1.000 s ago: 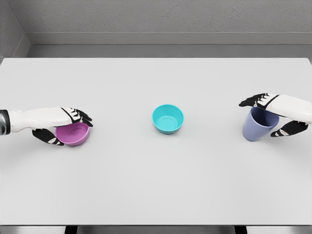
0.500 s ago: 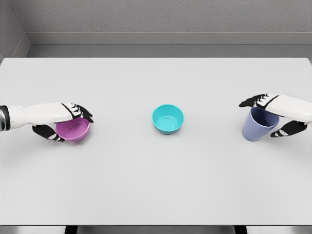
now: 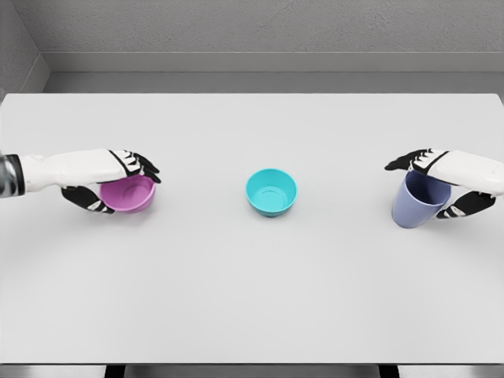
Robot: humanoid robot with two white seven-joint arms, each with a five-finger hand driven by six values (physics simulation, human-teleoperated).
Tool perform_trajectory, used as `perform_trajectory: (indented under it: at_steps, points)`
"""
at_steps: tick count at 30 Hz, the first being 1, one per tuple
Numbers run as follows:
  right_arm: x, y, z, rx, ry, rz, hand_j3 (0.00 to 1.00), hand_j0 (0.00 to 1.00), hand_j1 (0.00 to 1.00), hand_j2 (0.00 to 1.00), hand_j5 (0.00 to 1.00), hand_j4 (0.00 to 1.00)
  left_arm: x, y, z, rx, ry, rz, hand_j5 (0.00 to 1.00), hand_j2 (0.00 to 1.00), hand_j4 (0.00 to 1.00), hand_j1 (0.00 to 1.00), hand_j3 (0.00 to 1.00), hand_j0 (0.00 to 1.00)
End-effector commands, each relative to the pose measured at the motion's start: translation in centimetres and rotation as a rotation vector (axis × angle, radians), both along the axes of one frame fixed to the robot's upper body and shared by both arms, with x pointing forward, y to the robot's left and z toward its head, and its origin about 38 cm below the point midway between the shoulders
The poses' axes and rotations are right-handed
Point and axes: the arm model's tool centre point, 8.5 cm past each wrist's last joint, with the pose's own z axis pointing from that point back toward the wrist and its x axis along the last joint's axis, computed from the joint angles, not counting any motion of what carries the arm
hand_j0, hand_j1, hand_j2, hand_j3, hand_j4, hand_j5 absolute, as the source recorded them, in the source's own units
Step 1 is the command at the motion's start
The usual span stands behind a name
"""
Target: Stacking bowl and cup with both arms
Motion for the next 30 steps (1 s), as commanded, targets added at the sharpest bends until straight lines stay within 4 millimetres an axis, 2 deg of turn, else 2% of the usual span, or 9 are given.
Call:
perform_trajectory:
  at_steps: [1,6,8,11,14,30]
  points:
    - [0.1,0.2,0.0,0.010,0.001,0.000,1.00,1.00,1.00,1.00,1.00,1.00,0.4,-0.9,0.2,-0.013,-0.004,-0.013,0.69,0.69,0.69,0.69,0.69,0.69]
    - [0.1,0.5,-0.3,0.015,0.005,0.005,1.00,1.00,1.00,1.00,1.00,1.00,0.7,-1.6,0.6,-0.018,-0.014,-0.027,0.69,0.69,0.69,0.69,0.69,0.69]
    - [0.0,0.6,-0.3,0.017,0.006,0.007,1.00,1.00,1.00,1.00,1.00,1.00,1.0,-2.7,0.5,-0.026,-0.013,-0.048,0.69,0.69,0.69,0.69,0.69,0.69]
    - [0.0,0.5,-0.5,0.011,0.014,0.009,1.00,1.00,1.00,1.00,1.00,1.00,1.3,-3.1,1.1,-0.035,-0.023,-0.050,0.69,0.69,0.69,0.69,0.69,0.69]
    - [0.0,0.5,-0.5,0.009,0.016,0.010,1.00,1.00,1.00,1.00,1.00,1.00,1.6,-4.4,1.1,-0.041,-0.024,-0.078,0.69,0.69,0.69,0.69,0.69,0.69]
    - [0.1,0.2,-1.1,-0.001,0.033,0.000,1.00,1.00,1.00,1.00,1.00,1.00,2.7,-8.0,2.8,-0.059,-0.058,-0.151,0.69,0.69,0.69,0.69,0.69,0.69]
